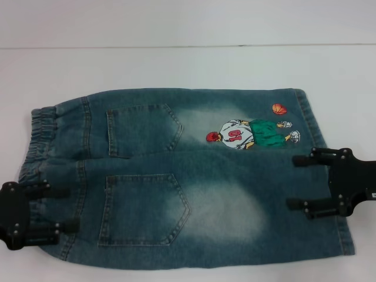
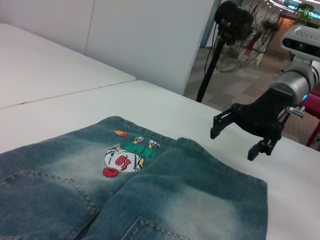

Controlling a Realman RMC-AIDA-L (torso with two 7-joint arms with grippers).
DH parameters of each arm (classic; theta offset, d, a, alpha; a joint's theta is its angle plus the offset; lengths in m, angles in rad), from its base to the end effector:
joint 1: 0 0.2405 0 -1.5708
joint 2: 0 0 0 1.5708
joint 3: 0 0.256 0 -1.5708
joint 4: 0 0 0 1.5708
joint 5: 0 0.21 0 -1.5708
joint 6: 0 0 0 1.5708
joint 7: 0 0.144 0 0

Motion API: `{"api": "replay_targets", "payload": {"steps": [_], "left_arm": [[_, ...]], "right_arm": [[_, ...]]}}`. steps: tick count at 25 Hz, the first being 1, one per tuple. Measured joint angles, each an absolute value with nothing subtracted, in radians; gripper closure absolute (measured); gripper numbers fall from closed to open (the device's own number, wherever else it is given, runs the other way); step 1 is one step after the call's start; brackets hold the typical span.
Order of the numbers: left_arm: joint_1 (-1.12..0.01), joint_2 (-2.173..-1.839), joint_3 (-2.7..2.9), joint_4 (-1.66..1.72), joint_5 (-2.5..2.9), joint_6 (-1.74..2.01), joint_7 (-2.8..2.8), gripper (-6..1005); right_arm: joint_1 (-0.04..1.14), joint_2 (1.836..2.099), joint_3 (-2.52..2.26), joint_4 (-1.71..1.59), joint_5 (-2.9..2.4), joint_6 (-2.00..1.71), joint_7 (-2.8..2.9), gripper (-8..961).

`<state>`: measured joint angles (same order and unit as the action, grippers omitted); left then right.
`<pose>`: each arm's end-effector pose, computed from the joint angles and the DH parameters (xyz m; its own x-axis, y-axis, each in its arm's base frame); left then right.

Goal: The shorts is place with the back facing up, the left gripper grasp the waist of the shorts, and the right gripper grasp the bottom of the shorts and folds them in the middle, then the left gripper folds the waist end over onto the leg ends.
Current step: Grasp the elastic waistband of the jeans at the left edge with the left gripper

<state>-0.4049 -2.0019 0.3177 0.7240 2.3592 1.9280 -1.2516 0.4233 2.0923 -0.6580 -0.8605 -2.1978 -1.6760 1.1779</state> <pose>-0.3278 0.2504 0.0595 0.8035 0.3957 0.4447 0.4786 -0.8737 -0.0873 0.2934 0.2952 0.0202 0.9427 -0.1613 -0.2922 -0.2323 -0.9457 -0.2275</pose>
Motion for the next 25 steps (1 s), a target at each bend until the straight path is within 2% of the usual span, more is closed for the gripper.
{"api": "replay_targets", "payload": {"steps": [6, 14, 25], "left_arm": [[-0.405, -2.002, 0.317, 0.724, 2.359, 1.918, -1.261, 214], [-0.404, -2.005, 0.321, 0.779, 2.376, 1.918, -1.34, 215], [-0.377, -2.048, 0.329, 1.035, 2.476, 1.877, -1.63, 214]], "right_arm": [[0.423, 2.092, -0.658, -0.86, -2.197, -1.676, 1.179, 15], [0.423, 2.092, -0.658, -0.859, -2.196, -1.677, 1.178, 17], [0.432, 2.091, -0.65, -0.859, -2.184, -1.669, 1.172, 19]]}}
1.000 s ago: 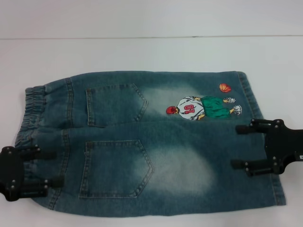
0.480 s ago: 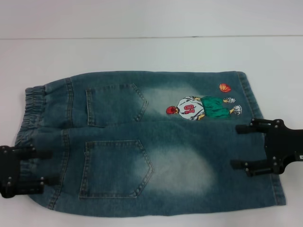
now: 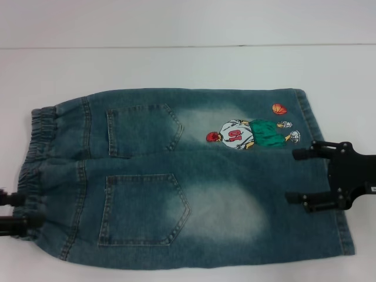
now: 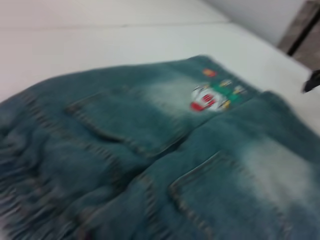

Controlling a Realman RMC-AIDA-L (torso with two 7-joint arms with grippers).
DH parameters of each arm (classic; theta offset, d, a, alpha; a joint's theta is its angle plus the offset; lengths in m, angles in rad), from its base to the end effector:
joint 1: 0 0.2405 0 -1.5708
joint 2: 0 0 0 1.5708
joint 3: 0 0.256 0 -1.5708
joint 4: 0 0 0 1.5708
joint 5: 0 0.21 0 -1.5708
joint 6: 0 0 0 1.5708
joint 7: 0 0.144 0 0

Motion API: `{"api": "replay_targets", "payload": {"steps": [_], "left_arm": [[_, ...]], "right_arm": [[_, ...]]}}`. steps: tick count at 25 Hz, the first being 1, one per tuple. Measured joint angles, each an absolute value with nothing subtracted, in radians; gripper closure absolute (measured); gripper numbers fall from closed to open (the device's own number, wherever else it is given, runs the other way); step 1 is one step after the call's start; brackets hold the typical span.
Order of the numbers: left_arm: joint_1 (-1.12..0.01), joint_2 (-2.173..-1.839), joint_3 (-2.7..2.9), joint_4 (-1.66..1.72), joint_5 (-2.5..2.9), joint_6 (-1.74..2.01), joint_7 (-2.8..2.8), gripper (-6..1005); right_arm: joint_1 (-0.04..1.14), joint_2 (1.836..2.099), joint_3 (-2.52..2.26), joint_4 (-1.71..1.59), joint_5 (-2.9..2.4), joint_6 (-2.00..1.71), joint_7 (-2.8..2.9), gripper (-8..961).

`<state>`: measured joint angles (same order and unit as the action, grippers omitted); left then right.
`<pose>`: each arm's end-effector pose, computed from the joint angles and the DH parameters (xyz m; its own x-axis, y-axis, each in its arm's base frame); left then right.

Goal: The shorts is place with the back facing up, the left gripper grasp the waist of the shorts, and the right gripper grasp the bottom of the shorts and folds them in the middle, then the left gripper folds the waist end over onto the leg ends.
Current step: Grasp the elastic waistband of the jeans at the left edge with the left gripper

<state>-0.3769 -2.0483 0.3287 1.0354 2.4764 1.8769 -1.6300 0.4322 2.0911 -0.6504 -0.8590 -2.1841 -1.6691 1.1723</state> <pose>-0.3423 0.2524 0.0909 0.6896 0.6612 0.2954 0.7214 -0.6630 -0.1999 0.2906 0.2997 0.0222 0.9417 -0.1461 -0.3029 -0.2251 -0.9430 -0.2450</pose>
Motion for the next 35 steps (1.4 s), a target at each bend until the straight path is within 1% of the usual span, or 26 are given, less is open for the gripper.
{"api": "replay_targets", "payload": {"steps": [10, 29, 35], "left_arm": [[-0.385, -2.079, 0.379, 1.075, 2.603, 1.739, -1.723, 214], [-0.373, -2.083, 0.391, 1.088, 2.643, 1.707, -1.731, 215], [-0.378, -2.085, 0.399, 1.084, 2.643, 1.694, -1.728, 233]], "right_arm": [[0.436, 2.092, -0.649, -0.857, -2.169, -1.661, 1.177, 21], [0.435, 2.092, -0.646, -0.856, -2.158, -1.66, 1.187, 21], [0.436, 2.092, -0.646, -0.856, -2.158, -1.66, 1.186, 21]]}}
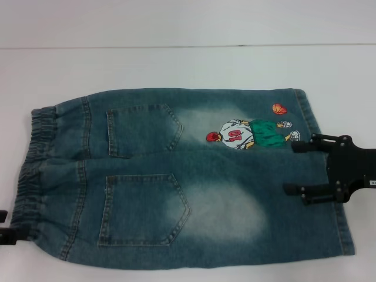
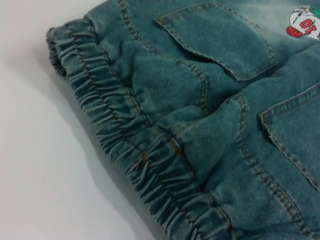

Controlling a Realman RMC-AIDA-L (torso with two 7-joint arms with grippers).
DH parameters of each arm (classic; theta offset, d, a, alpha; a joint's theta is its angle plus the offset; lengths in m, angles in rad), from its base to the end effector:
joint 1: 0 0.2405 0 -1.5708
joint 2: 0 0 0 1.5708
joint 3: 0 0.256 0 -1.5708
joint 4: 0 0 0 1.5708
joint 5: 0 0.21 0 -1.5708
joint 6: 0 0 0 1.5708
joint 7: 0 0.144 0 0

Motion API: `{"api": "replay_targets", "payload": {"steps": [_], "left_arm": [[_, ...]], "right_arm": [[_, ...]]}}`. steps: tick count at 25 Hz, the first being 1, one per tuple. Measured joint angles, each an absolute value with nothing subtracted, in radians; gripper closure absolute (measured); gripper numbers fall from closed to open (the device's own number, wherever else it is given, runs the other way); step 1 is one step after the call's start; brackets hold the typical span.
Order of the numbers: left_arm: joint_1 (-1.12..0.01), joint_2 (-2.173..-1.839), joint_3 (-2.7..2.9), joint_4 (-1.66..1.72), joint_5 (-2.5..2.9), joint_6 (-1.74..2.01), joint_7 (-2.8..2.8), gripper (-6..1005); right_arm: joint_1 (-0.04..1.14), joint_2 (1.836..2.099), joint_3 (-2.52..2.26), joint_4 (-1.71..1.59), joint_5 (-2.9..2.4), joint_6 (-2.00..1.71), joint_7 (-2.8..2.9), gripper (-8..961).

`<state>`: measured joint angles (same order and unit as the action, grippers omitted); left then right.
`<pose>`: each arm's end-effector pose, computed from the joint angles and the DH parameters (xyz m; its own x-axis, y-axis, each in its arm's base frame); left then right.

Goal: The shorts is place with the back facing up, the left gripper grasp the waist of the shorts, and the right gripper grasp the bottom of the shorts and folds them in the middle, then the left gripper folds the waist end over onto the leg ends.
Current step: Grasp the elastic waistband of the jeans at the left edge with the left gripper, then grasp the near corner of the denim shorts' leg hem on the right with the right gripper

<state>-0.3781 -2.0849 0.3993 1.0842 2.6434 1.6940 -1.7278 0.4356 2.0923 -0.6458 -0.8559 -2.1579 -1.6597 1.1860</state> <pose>-0.3653 0.2593 0.0820 0.6237 0.7679 0.1461 0.7587 -0.5497 -0.3497 0.2877 0.3034 0.0234 0.9323 -0.1504 -0.3291 -0.2421 -0.9352 -0.2586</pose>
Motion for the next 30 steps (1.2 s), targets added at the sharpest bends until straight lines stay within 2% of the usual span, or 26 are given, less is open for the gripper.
{"api": "replay_targets", "payload": {"steps": [18, 23, 28, 30], "left_arm": [[-0.383, -2.081, 0.424, 1.058, 2.65, 1.671, -1.736, 286], [-0.392, -2.082, 0.429, 1.058, 2.646, 1.675, -1.736, 474], [-0.397, -2.085, 0.446, 1.058, 2.652, 1.674, -1.733, 715], [-0.4, -2.085, 0.448, 1.058, 2.653, 1.674, -1.733, 751]], "right_arm": [[0.432, 2.091, -0.646, -0.856, -2.145, -1.667, 1.179, 21], [0.426, 2.091, -0.645, -0.856, -2.144, -1.667, 1.179, 22], [0.423, 2.092, -0.634, -0.856, -2.144, -1.669, 1.178, 22], [0.423, 2.092, -0.63, -0.855, -2.144, -1.674, 1.181, 22]]}}
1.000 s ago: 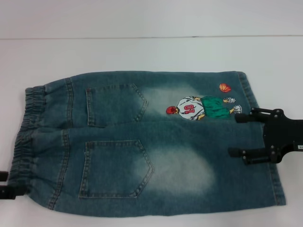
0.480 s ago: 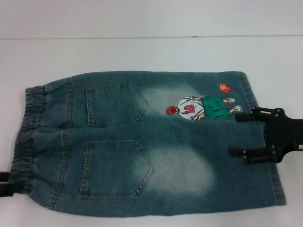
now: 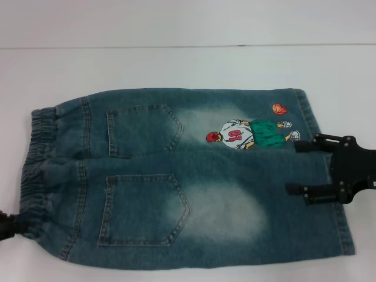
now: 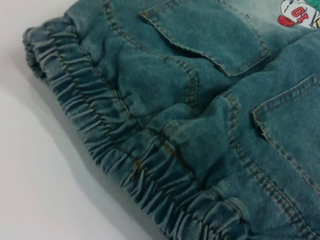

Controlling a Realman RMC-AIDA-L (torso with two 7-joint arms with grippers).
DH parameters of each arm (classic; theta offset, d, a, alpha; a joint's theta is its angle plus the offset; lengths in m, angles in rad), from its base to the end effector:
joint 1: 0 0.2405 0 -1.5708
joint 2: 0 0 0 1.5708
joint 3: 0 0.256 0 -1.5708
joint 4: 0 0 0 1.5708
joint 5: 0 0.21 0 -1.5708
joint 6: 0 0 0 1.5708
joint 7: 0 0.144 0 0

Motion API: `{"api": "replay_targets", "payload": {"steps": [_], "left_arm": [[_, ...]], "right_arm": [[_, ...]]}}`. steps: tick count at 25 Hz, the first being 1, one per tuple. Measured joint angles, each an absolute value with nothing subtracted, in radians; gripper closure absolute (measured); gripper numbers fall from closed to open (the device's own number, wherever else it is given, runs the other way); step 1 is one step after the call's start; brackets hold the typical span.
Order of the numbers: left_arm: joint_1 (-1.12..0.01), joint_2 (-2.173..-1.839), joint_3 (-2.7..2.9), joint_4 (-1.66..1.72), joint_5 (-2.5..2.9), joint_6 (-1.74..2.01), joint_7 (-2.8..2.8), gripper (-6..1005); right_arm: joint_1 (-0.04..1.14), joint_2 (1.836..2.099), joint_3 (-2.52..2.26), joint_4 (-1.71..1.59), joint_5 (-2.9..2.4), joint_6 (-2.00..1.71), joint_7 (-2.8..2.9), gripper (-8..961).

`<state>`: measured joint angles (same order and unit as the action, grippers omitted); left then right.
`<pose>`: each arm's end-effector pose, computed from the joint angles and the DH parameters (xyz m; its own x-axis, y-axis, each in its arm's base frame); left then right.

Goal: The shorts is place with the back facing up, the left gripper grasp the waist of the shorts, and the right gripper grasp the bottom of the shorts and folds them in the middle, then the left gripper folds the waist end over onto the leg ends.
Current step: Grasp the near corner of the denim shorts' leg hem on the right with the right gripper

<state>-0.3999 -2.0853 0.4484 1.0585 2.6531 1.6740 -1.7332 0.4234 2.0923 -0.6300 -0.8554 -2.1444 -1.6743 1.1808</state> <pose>-0.3595 0.2686 0.0726 0.6451 0.7569 0.1041 0.7392 -0.5839 -0.3355 0.2898 0.2995 0.0260 0.9238 -0.1532 -0.3510 -0.2543 -0.9307 -0.2630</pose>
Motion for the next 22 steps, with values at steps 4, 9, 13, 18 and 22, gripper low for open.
{"api": "replay_targets", "payload": {"steps": [4, 9, 13, 18, 22], "left_arm": [[-0.408, -2.086, 0.442, 1.058, 2.642, 1.679, -1.736, 824], [-0.419, -2.086, 0.435, 1.057, 2.626, 1.678, -1.748, 915], [-0.421, -2.086, 0.441, 1.057, 2.593, 1.678, -1.737, 943], [-0.432, -2.086, 0.444, 1.05, 2.581, 1.676, -1.716, 948], [-0.445, -2.088, 0.445, 1.028, 2.581, 1.667, -1.698, 947]], "right_arm": [[0.422, 2.092, -0.602, -0.851, -2.13, -1.693, 1.194, 22], [0.42, 2.083, -0.539, -0.883, -2.114, -1.735, 1.304, 22], [0.423, 2.075, -0.561, -1.002, -2.207, -1.777, 1.494, 22], [0.45, 2.074, -0.594, -1.174, -2.355, -1.893, 1.673, 21], [0.487, 2.069, -0.606, -1.266, -2.467, -1.97, 1.782, 22]]}}
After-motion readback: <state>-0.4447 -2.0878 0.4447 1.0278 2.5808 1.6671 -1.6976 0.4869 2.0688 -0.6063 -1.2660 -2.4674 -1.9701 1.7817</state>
